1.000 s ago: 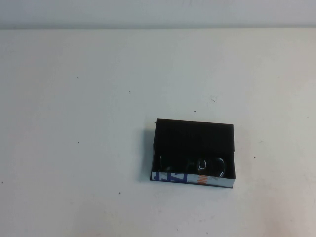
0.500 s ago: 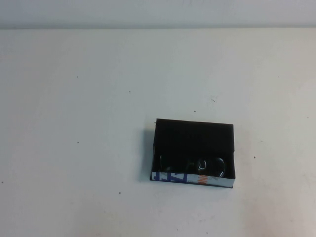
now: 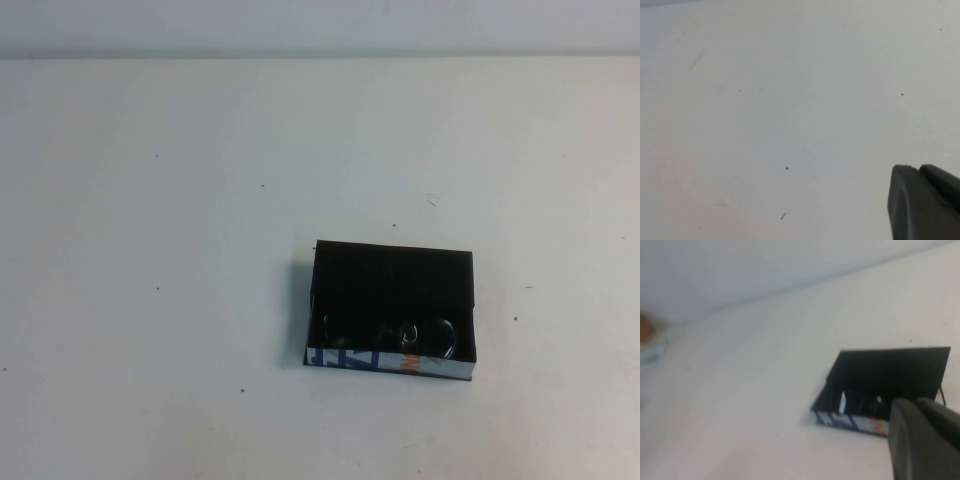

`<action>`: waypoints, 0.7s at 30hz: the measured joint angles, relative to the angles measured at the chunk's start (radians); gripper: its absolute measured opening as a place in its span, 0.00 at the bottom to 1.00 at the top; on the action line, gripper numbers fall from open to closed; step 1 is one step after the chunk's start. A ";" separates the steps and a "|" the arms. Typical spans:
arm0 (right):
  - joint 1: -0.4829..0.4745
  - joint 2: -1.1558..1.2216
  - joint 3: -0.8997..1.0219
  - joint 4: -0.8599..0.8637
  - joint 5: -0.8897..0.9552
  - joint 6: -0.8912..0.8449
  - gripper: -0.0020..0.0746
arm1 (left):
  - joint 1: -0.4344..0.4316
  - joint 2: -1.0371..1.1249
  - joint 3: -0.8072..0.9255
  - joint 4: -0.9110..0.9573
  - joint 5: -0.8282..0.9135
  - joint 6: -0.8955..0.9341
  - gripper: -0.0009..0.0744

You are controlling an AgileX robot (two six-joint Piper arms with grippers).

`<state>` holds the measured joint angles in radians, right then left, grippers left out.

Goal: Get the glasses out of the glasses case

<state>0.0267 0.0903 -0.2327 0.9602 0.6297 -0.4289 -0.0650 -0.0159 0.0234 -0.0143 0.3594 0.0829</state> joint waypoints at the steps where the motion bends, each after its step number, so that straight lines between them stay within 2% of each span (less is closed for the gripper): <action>1: 0.000 0.049 -0.050 -0.039 0.052 -0.032 0.00 | 0.000 0.000 0.000 0.000 0.000 0.000 0.01; 6: 0.000 0.334 -0.310 -0.213 0.346 -0.261 0.00 | 0.000 0.000 0.000 0.000 0.000 0.000 0.01; 10: 0.000 0.555 -0.502 -0.271 0.548 -0.485 0.00 | 0.000 0.000 0.000 0.000 0.000 0.000 0.01; 15: 0.000 0.788 -0.687 -0.310 0.599 -0.585 0.00 | 0.000 0.000 0.000 0.000 0.000 0.000 0.01; 21: 0.030 0.987 -0.857 -0.379 0.601 -0.596 0.00 | 0.000 0.000 0.000 0.000 0.000 0.000 0.01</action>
<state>0.0566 1.0773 -1.0895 0.5816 1.2307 -1.0251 -0.0650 -0.0159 0.0234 -0.0143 0.3594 0.0829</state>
